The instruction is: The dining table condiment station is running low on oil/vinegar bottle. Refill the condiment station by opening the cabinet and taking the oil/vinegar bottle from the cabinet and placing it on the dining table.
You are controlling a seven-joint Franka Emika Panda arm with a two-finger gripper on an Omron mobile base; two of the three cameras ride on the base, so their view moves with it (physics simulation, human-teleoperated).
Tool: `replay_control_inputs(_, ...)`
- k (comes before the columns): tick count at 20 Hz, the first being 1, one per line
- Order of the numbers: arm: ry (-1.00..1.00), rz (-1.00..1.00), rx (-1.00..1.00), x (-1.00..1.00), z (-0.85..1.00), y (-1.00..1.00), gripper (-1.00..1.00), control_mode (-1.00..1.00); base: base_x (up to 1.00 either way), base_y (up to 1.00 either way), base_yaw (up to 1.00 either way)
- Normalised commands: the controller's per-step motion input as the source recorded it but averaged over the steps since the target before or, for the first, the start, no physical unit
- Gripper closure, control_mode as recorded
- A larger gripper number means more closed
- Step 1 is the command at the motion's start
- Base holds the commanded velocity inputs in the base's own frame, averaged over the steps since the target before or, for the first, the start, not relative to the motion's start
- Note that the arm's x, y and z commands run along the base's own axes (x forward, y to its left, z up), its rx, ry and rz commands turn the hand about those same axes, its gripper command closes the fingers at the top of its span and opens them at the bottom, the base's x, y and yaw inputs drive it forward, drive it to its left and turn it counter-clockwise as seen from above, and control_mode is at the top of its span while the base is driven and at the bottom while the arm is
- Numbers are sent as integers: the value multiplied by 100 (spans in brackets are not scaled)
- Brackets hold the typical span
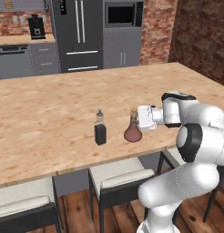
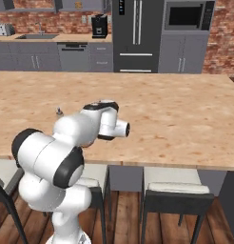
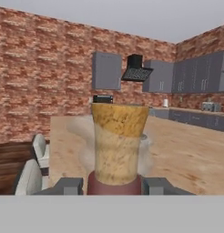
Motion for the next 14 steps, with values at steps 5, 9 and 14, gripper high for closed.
replay_control_inputs(5,5,0,0,27,-38,2,100,-100,0,0,0)
replay_control_inputs(9,0,0,0,22,-19,2,100,-100,0,0,0)
replay_control_inputs(14,-1,0,0,18,-20,1,100,-100,0,0,0)
